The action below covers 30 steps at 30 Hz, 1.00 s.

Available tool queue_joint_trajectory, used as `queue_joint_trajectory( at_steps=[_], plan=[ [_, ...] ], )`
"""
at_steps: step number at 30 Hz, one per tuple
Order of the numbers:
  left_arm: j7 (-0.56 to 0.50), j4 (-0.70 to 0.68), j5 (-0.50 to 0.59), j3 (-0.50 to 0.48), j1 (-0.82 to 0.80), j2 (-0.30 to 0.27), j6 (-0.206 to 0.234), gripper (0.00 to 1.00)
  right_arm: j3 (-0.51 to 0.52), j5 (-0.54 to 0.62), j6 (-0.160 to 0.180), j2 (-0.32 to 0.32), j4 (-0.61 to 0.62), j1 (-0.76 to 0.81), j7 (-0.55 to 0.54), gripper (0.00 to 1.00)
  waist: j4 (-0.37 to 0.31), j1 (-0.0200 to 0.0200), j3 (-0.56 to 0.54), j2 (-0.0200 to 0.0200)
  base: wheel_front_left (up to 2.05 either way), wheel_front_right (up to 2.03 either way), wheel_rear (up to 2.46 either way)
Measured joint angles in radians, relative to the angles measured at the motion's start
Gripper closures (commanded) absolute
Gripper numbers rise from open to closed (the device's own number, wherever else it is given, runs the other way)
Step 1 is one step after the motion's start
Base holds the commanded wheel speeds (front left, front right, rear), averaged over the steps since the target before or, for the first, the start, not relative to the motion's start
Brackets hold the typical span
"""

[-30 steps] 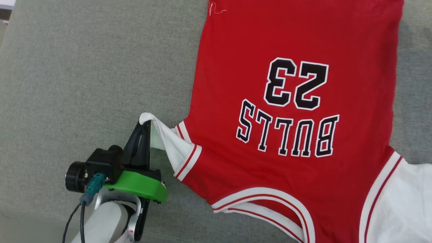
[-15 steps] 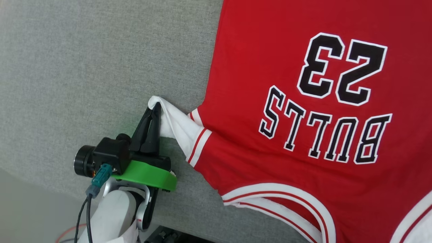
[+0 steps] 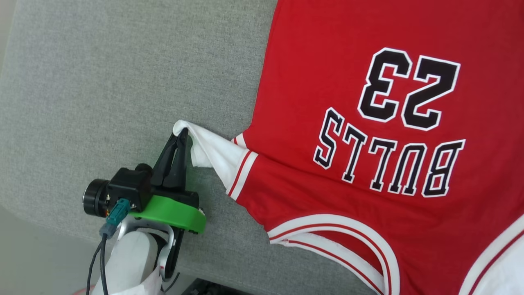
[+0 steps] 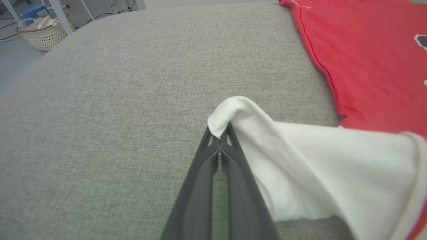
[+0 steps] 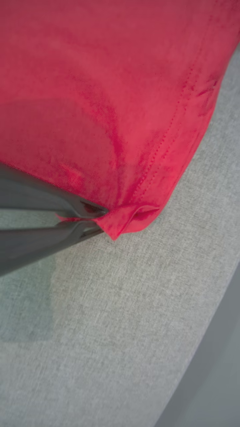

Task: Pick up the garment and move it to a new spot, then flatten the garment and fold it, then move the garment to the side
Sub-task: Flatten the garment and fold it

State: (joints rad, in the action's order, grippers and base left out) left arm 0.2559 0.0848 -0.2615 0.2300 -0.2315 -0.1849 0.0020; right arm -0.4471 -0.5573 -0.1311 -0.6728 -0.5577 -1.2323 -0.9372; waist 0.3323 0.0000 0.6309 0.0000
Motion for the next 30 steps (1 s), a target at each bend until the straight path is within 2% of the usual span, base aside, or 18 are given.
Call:
queue_joint_trajectory(
  at_steps=[7,12,17,25,30],
  plan=[
    [0.000,0.029,0.024,-0.034,0.057,0.001,-0.016,1.00,-0.073,-0.077,0.000,-0.034,0.014,0.108,0.149,1.00,-0.031,0.0000,-0.104,0.0000,0.00,0.00,0.00],
    [0.000,0.045,0.029,-0.048,0.117,-0.001,-0.020,1.00,-0.121,-0.164,0.000,-0.108,0.095,0.217,0.232,1.00,-0.061,0.0000,-0.194,0.0000,0.00,0.00,0.00],
    [0.000,0.053,0.030,-0.072,0.164,-0.006,-0.020,1.00,-0.126,-0.239,0.000,-0.198,0.196,0.383,0.303,1.00,-0.094,0.0000,-0.279,0.0000,0.00,0.00,0.00],
    [0.000,0.061,0.028,-0.101,0.238,-0.018,-0.014,1.00,-0.043,-0.314,0.000,-0.292,0.315,0.731,0.381,1.00,-0.160,-0.0001,-0.394,0.0000,0.00,0.00,0.00],
    [0.000,0.059,0.026,-0.110,0.264,-0.026,-0.007,1.00,0.021,-0.337,0.000,-0.301,0.361,0.956,0.396,1.00,-0.201,-0.0001,-0.443,0.0000,0.00,0.00,0.00]
  ],
)
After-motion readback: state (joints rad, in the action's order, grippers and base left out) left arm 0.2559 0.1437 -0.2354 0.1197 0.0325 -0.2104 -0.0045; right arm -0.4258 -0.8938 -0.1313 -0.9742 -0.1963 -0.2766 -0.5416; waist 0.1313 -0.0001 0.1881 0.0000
